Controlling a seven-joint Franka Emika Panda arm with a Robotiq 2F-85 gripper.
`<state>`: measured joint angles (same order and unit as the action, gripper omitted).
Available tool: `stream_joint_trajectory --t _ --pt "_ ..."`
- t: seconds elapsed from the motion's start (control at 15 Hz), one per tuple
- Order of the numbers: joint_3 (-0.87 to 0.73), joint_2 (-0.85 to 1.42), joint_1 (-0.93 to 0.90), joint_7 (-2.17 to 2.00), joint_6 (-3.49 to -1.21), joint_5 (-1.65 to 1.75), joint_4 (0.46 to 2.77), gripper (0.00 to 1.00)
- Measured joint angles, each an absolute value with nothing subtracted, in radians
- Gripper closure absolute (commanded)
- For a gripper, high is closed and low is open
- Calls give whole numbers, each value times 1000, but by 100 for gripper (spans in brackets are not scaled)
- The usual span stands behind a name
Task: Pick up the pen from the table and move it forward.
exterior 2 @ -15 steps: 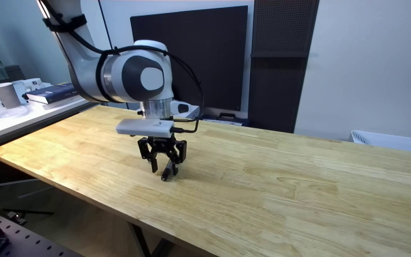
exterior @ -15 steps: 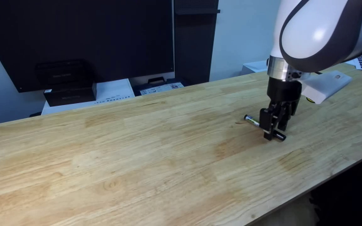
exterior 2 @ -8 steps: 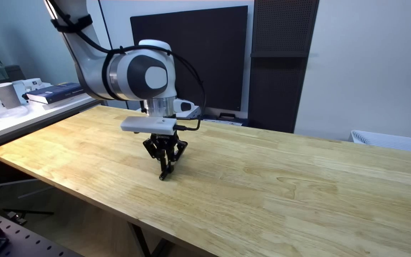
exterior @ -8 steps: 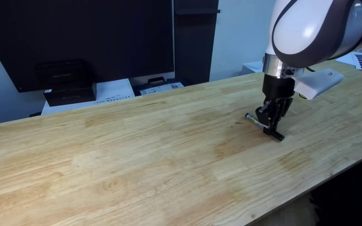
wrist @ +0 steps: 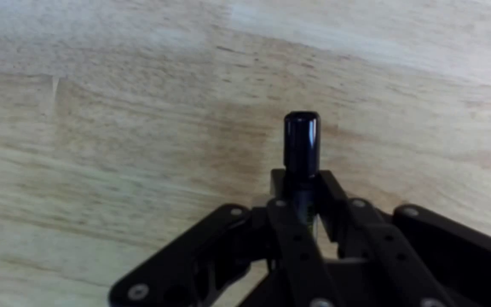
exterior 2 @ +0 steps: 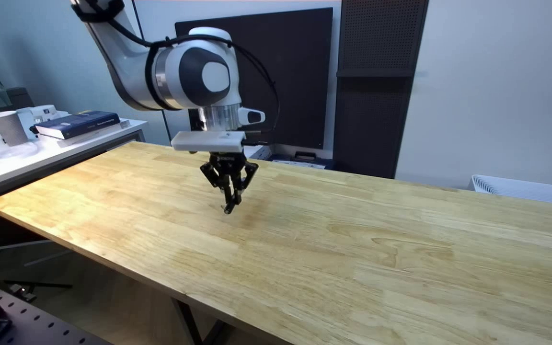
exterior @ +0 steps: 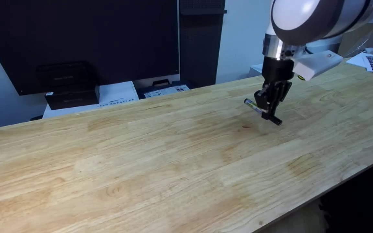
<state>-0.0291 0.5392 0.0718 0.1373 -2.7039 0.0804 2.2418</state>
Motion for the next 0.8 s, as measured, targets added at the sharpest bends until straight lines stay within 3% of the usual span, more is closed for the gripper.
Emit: stream_joint_trajectory --t 0.4,0.8 --pt "-25 528 91 173 -2443 51 2011 95" --pt "-32 706 117 174 -2229 29 1695 95"
